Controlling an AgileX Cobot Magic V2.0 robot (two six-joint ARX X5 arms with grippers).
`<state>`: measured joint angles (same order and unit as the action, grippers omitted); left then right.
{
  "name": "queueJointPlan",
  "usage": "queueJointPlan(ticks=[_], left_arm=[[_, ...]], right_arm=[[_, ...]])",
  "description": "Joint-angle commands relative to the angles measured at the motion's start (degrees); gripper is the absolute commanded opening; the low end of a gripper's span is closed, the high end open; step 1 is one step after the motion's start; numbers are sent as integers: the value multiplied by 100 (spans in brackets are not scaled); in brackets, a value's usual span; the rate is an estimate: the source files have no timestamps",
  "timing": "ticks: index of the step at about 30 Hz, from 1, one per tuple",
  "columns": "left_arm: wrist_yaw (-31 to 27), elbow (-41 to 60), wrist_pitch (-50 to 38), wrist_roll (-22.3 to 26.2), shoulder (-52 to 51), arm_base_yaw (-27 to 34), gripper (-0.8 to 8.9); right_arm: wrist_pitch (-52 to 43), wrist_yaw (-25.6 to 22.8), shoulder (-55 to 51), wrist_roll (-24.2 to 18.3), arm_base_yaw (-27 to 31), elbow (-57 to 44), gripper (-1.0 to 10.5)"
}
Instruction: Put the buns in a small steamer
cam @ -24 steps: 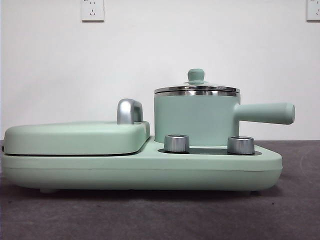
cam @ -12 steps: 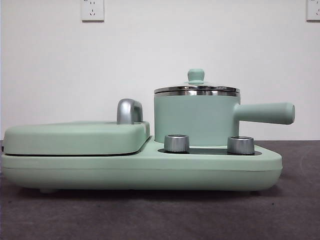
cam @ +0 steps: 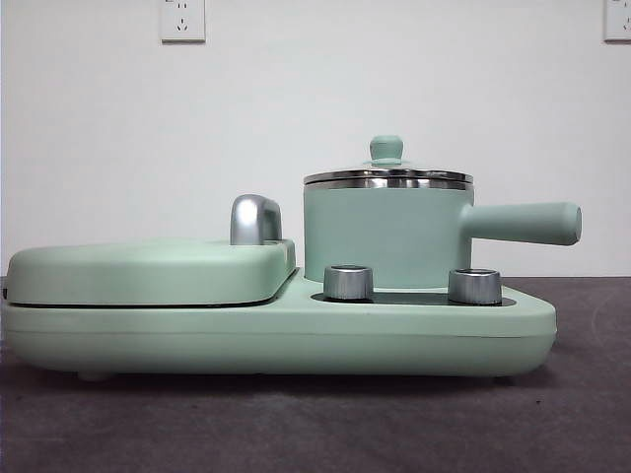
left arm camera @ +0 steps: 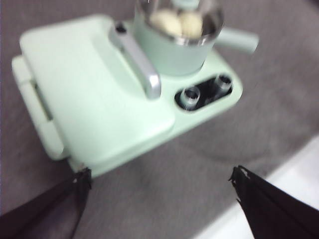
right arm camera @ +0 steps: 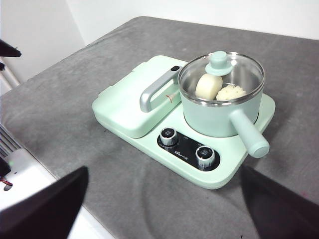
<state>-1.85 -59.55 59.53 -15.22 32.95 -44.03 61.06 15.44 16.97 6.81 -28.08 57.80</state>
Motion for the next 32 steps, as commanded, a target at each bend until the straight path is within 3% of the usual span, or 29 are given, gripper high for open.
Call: queueJointPlan(ticks=[1,2,3,4,10,24,28,32], left_arm=[[-149,466,-369,-188,-431,-46,296],[-236,599,-387,-271,-581,-44,100],[-319,693,-380,-348,-699,-46,-13],[-400,787,-382,-396,-809,-44,25],[-590,984,-280,-391,-1060,-46,7],[-590,1056,-398,-389,-1121,-13,7],[-588,1307,-629,-389,-1244,251,7],[-588,1945,-1248,-358,-1508,940,7]], right_arm=[[-52,17,11,-170,-31,26,252],[-55,15,13,-170,-28,26,111],[-59,15,11,-170,-28,26,20],[-63,-4,11,-190,-28,26,12],[-55,-391,11,-188,-26,26,12],[-192,-385,11,-188,-28,28,12],[-192,-385,11,-188,-28,28,12],[-192,-385,11,-188,-28,28,12]])
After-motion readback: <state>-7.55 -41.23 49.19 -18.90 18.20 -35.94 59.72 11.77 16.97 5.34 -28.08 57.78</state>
